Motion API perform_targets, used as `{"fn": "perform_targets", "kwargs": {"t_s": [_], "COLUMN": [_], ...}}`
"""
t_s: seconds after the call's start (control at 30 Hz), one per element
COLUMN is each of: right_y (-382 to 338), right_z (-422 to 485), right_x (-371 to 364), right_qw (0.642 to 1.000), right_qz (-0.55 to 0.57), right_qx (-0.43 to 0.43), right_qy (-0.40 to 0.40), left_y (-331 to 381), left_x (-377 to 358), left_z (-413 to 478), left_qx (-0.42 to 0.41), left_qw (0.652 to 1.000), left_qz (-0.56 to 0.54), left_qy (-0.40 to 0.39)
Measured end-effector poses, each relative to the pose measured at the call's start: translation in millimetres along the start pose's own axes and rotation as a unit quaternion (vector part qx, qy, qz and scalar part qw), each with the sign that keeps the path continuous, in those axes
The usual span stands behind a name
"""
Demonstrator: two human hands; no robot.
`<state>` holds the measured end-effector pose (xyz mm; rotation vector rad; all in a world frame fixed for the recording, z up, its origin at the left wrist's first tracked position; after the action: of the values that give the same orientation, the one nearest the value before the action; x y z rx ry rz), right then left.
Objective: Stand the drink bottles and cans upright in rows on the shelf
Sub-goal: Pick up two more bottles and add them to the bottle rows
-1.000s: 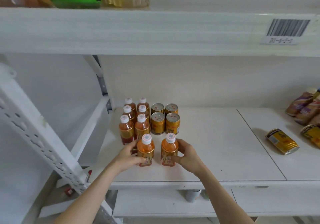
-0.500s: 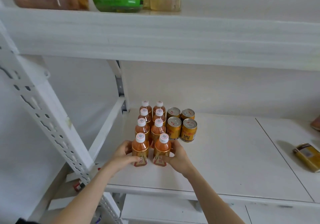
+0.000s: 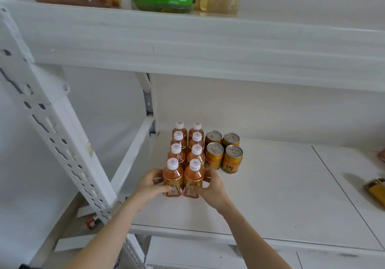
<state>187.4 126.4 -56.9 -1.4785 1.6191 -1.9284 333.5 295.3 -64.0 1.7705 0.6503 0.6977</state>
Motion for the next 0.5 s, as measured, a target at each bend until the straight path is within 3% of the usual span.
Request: {"fn": "perform_targets", "kwargs": {"t_s": [0.27,0.37,0.5], "right_y": [1,5,22], "right_z": [-8,-17,-30], "right_x": [2,11,26], "right_qw": [0.999,0.992,0.961], "right_qz": [-0.028,-0.108,-0.256], "right_qx": [0.034,0.069,0.091], "right_qy": [-0.001,0.021,0.047], "left_y": [4,4,-6], "left_x": [-10,-17,-27], "left_z": [-8,-23,-42], "left_qx": [-0.028,-0.106,-0.214], "left_qw": [0.998,0.987,0.942], "left_qz": [0.047,0.111,0.239], "left_qy": [0.021,0.053,0.097]}}
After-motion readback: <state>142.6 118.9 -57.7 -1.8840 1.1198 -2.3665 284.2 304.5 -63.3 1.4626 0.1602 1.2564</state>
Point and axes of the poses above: each hand's wrist, its own z-axis towards the middle knuckle, its own x-axis out of the back of the hand, y = z × x, the point moved 2 cm from there along z, towards the middle knuckle, and after that the axes turned 10 degrees about -z, right-handed, at the moved point
